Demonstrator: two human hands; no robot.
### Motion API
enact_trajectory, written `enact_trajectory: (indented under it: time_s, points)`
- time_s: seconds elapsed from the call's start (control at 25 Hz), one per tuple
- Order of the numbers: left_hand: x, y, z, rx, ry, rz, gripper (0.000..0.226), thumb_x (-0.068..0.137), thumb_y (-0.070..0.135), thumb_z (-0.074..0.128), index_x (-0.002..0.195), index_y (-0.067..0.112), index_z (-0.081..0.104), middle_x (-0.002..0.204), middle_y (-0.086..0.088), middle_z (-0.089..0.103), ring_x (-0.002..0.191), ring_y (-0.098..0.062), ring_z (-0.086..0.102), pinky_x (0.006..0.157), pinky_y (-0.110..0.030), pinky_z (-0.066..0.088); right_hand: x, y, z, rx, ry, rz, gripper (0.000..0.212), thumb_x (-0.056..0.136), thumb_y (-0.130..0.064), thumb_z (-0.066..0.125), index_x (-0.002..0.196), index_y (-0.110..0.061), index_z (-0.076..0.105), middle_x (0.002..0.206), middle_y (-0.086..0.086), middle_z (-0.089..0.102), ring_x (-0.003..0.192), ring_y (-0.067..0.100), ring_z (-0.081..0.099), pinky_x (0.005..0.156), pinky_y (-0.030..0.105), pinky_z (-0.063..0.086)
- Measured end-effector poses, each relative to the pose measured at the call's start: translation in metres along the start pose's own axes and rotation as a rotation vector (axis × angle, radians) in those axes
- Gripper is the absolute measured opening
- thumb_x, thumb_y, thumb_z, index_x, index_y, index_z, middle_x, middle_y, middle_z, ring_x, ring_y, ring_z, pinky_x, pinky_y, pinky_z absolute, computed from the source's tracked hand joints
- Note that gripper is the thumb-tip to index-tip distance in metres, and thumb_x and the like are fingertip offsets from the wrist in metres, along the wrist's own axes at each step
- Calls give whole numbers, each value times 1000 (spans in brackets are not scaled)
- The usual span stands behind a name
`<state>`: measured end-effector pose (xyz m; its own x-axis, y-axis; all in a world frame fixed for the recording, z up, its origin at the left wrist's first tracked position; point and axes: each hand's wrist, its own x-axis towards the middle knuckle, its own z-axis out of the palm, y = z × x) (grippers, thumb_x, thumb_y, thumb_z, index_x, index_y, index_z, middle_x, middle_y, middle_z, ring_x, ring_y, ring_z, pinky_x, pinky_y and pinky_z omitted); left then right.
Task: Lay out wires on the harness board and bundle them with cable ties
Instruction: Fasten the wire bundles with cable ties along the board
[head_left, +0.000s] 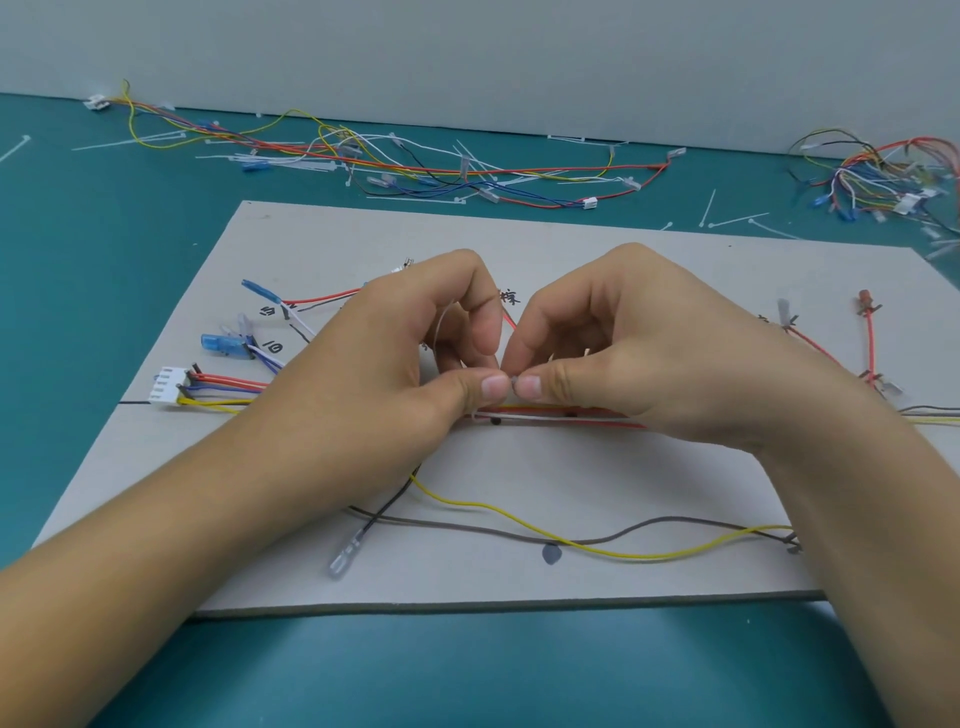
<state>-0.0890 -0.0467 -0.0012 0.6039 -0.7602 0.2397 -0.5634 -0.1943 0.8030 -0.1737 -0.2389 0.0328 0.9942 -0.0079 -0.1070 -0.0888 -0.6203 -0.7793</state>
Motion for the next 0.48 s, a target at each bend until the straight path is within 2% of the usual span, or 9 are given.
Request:
enact_trajectory:
  time_s: [0.2,0.36,0.48]
  points:
    - [2,0,0,-36,37,-11,21,80,21,75,85,25,55,79,2,72,68,-13,62,62,-18,48,2,-2,4,125,73,-8,18,79,2,82,85,-14,76,73,9,75,62,15,63,61,31,51]
    - [2,1,-1,-10,43,-35,27,80,18,85,85,25,59,80,6,73,66,-8,63,60,-12,45,3,-1,5,202,89,-8,17,73,-3,78,87,-13,73,75,7,75,66,24,59,62,37,49]
    - [3,1,-1,-54,54,-73,29,80,12,87,87,24,61,78,7,74,60,-1,61,57,-9,45,3,-3,7,227,111,7,18,73,2,75,85,-11,73,73,7,75,65,24,56,63,39,45]
